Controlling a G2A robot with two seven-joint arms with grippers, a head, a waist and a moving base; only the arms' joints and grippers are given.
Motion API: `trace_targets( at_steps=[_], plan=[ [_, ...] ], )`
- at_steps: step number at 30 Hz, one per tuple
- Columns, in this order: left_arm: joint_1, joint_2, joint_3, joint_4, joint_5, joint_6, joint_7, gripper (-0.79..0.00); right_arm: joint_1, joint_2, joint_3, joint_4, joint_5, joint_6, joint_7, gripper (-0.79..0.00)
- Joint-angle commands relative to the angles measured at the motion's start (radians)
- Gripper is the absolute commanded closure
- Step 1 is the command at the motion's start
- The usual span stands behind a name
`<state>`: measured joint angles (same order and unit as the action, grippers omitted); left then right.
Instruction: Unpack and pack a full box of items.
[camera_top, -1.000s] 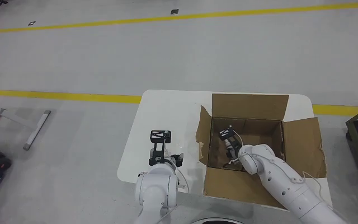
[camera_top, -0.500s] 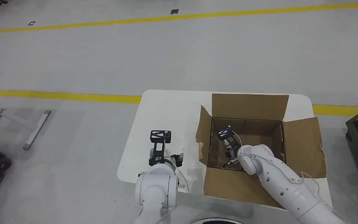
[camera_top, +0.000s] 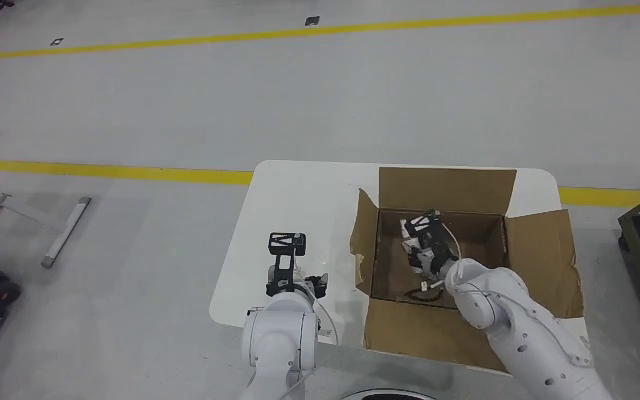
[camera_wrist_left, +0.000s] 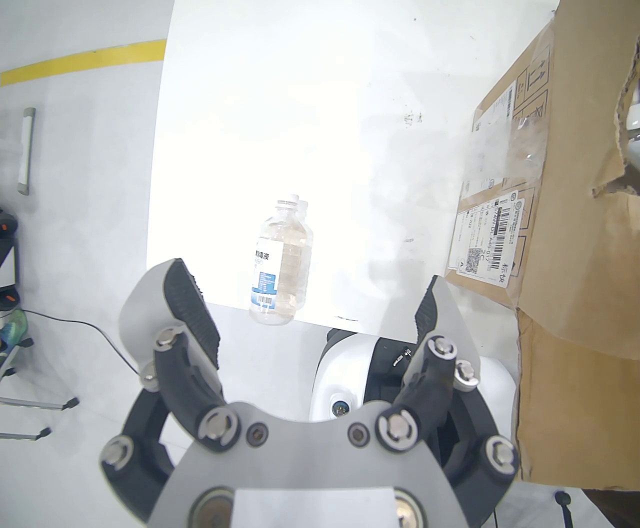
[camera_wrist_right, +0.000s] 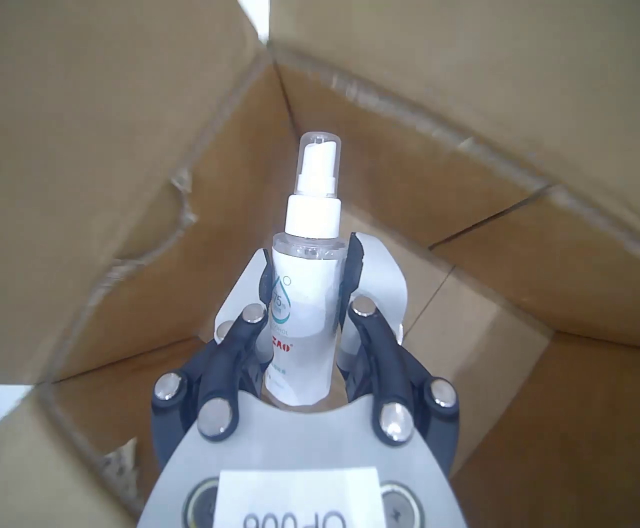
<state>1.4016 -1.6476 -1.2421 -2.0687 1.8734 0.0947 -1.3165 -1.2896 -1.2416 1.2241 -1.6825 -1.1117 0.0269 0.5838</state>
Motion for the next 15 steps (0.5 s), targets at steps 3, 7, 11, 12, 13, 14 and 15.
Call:
trace_targets(
  at_steps=[3, 7, 11, 12, 13, 14, 15],
  plan=[
    [0.0, 0.0, 0.0, 0.0, 0.0, 0.0, 0.0, -0.785, -0.106, 0.009, 0.107, -0.082, 0.129, -0.07, -0.175, 0.0],
    [0.0, 0.0, 0.0, 0.0, 0.0, 0.0, 0.0, -0.785, -0.194, 0.016, 0.212, -0.116, 0.299, -0.213, -0.32, 0.0],
    [0.0, 0.0, 0.0, 0.0, 0.0, 0.0, 0.0, -0.785, -0.272, 0.024, 0.322, -0.144, 0.49, -0.353, -0.394, 0.0],
    [0.0, 0.0, 0.0, 0.0, 0.0, 0.0, 0.0, -0.785, -0.287, 0.026, 0.351, -0.148, 0.533, -0.384, -0.405, 0.0],
    [0.0, 0.0, 0.0, 0.0, 0.0, 0.0, 0.0, -0.785, -0.3, 0.028, 0.377, -0.152, 0.578, -0.416, -0.415, 0.0],
    [0.0, 0.0, 0.0, 0.0, 0.0, 0.0, 0.0, -0.785, -0.315, 0.029, 0.398, -0.154, 0.623, -0.45, -0.42, 0.0],
    [0.0, 0.0, 0.0, 0.0, 0.0, 0.0, 0.0, -0.785, -0.328, 0.03, 0.42, -0.156, 0.673, -0.479, -0.429, 0.0]
  ],
)
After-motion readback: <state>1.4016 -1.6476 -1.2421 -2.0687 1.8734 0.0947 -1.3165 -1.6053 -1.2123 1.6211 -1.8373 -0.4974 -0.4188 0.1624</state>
